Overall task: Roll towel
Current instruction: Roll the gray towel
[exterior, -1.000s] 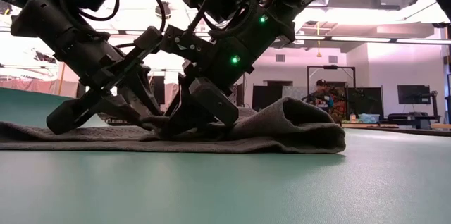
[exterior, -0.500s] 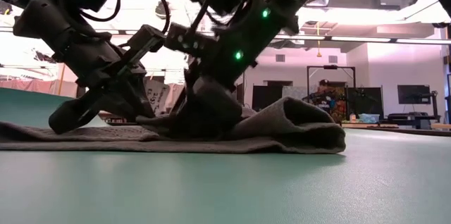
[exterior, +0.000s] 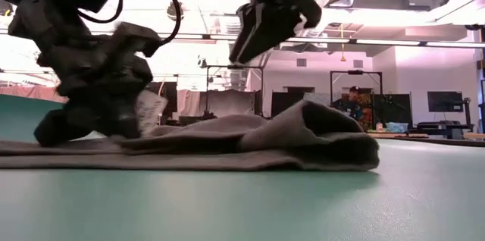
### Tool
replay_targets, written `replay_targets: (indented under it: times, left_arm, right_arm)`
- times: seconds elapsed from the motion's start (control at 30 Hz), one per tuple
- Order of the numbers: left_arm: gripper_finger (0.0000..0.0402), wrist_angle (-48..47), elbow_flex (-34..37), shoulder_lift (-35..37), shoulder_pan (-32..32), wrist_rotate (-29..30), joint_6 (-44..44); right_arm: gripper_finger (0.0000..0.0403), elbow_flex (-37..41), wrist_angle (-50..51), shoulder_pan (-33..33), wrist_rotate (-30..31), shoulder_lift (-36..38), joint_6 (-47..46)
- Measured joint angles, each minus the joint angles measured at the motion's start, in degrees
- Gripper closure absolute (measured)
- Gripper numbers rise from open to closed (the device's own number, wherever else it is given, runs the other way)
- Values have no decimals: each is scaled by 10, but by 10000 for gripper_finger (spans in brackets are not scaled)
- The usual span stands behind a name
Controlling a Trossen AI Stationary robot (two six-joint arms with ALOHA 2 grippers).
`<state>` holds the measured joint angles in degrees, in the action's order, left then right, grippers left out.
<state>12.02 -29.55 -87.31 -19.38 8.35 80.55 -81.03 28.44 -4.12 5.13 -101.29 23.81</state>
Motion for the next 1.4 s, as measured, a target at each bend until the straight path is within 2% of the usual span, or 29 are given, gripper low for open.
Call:
replay_targets:
  times: [0.1, 0.2, 0.33, 0.43, 0.53, 0.63, 0.77, 1.13, 1.4]
  left_arm:
    - [401, -53, -19, 1, -12, -60, -51]
    - [401, -134, -50, 1, -22, -113, -114]
    - [401, -316, -117, 1, -28, -154, -225]
    - [401, -458, -169, 0, -28, -150, -299]
    - [401, -564, -215, 0, -25, -118, -361]
    - [401, -642, -248, 0, -20, -78, -407]
    - [401, -726, -276, 0, -11, -43, -446]
    - [401, -795, -310, 0, 24, 34, -606]
    - [401, -796, -312, 0, 53, 37, -635]
  right_arm:
    - [184, 0, -13, 45, -68, 15, 12]
    - [184, -1, -22, 91, -108, 7, 28]
    - [184, 0, -39, 140, -150, -30, 67]
    - [184, 0, -42, 165, -165, -53, 81]
    - [184, 0, -36, 185, -202, -69, 82]
    - [184, 0, -29, 201, -233, -69, 85]
    - [184, 0, -15, 218, -233, -68, 136]
    - [184, 0, 6, 262, -258, -124, 138]
    - [184, 0, 0, 281, -253, -125, 150]
